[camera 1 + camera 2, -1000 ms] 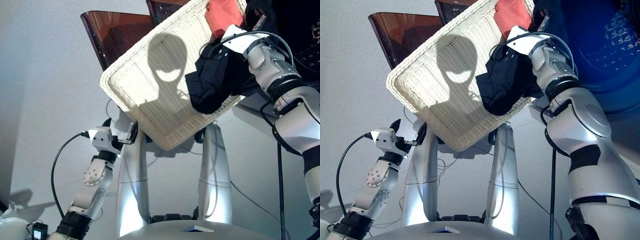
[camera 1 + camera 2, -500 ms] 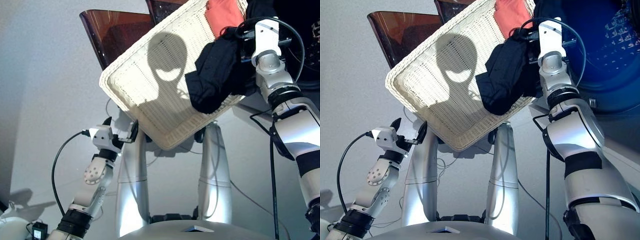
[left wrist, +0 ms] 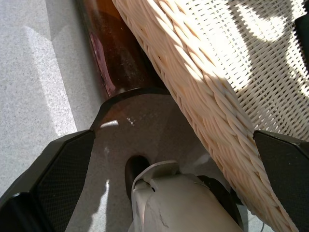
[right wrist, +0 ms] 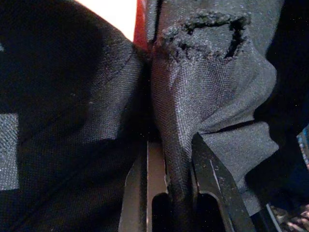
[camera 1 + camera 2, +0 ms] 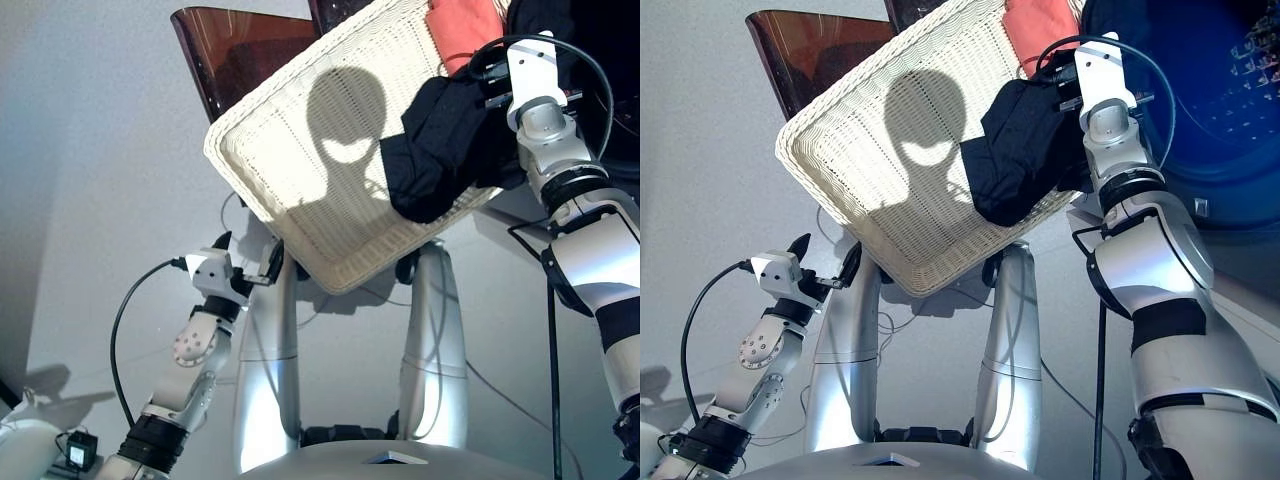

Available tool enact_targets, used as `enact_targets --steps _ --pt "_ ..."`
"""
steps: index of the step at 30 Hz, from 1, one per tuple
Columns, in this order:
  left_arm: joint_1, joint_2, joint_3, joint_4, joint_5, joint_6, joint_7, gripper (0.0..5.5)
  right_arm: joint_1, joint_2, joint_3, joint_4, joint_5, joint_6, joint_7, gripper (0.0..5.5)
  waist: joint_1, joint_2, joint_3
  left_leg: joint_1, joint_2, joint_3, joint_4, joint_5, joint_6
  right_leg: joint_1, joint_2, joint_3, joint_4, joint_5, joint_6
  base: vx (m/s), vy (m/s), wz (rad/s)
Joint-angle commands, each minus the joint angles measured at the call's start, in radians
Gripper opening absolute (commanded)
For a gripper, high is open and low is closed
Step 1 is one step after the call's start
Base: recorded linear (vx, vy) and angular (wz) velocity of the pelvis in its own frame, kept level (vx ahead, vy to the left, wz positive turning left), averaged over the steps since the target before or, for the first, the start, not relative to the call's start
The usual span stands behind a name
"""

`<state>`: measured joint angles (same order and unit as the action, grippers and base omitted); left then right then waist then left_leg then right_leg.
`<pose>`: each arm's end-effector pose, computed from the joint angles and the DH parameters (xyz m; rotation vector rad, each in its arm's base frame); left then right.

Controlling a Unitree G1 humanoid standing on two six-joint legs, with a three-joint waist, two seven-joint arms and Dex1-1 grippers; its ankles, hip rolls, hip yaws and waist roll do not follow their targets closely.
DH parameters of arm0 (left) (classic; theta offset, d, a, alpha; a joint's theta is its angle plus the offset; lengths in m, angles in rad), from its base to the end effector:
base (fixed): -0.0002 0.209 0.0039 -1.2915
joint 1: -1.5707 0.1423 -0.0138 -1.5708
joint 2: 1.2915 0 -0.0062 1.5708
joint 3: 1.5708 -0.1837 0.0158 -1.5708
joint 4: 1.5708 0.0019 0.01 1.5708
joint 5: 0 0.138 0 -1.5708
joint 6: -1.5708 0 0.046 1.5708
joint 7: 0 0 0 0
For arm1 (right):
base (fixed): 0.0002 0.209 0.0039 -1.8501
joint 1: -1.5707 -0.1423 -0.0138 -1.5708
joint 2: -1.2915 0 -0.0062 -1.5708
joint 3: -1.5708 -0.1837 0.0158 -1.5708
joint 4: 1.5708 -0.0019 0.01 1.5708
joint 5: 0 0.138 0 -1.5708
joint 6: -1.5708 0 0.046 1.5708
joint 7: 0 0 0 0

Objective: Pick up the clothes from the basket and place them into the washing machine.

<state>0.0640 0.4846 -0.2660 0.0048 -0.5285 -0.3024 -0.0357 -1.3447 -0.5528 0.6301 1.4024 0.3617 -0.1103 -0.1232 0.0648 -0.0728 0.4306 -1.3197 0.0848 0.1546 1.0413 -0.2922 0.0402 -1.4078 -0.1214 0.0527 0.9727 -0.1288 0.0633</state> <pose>0.1838 0.1960 0.0444 -0.0806 -0.1086 -0.2369 0.3725 -0.2309 0.2250 -0.5916 -0.0524 -0.2604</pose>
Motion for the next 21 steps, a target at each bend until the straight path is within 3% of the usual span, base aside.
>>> enact_targets --steps 1,5,11,17,21 --pt "0.046 -0.023 0.006 -0.092 0.018 -0.033 -0.002 5.50 0.017 -0.003 0.002 0.067 0.009 0.024 -0.032 0.00 0.024 0.054 -0.034 -0.055 -0.039 -0.016 -0.096 0.110 0.005 0.001 0.006 -0.045 -0.029 0.024 -0.040 0.000 0.000 0.000" --pt "0.045 -0.026 -0.005 -0.078 0.005 -0.039 0.016 5.50 0.017 -0.002 -0.070 0.045 0.090 -0.015 -0.098 0.00 0.017 0.053 -0.030 -0.053 -0.038 -0.015 -0.094 0.106 0.005 0.001 0.008 -0.042 -0.027 0.022 -0.040 0.000 0.000 0.000" --pt "0.019 -0.024 -0.023 -0.010 0.010 -0.079 0.087 5.50 0.105 0.011 -0.283 -0.130 0.288 -0.171 -0.267 0.00 -0.004 0.059 -0.025 -0.055 -0.040 -0.011 -0.084 0.096 0.005 0.003 0.013 -0.039 -0.016 0.012 -0.039 0.000 0.000 0.000" --pt "-0.004 -0.038 -0.045 0.119 0.018 -0.110 0.160 5.50 0.212 -0.001 -0.448 -0.333 0.255 -0.282 -0.450 0.00 -0.018 0.069 -0.030 -0.064 -0.039 -0.014 -0.069 0.089 0.005 -0.007 0.013 -0.036 0.000 0.001 -0.038 0.000 0.000 0.000" --pt "-0.015 -0.047 -0.064 0.194 0.029 -0.112 0.186 5.50 0.247 -0.028 -0.518 -0.458 0.246 -0.335 -0.518 0.00 -0.028 0.070 -0.039 -0.076 -0.036 -0.020 -0.058 0.088 0.005 -0.016 0.012 -0.036 0.007 -0.004 -0.039 0.000 0.000 0.000"
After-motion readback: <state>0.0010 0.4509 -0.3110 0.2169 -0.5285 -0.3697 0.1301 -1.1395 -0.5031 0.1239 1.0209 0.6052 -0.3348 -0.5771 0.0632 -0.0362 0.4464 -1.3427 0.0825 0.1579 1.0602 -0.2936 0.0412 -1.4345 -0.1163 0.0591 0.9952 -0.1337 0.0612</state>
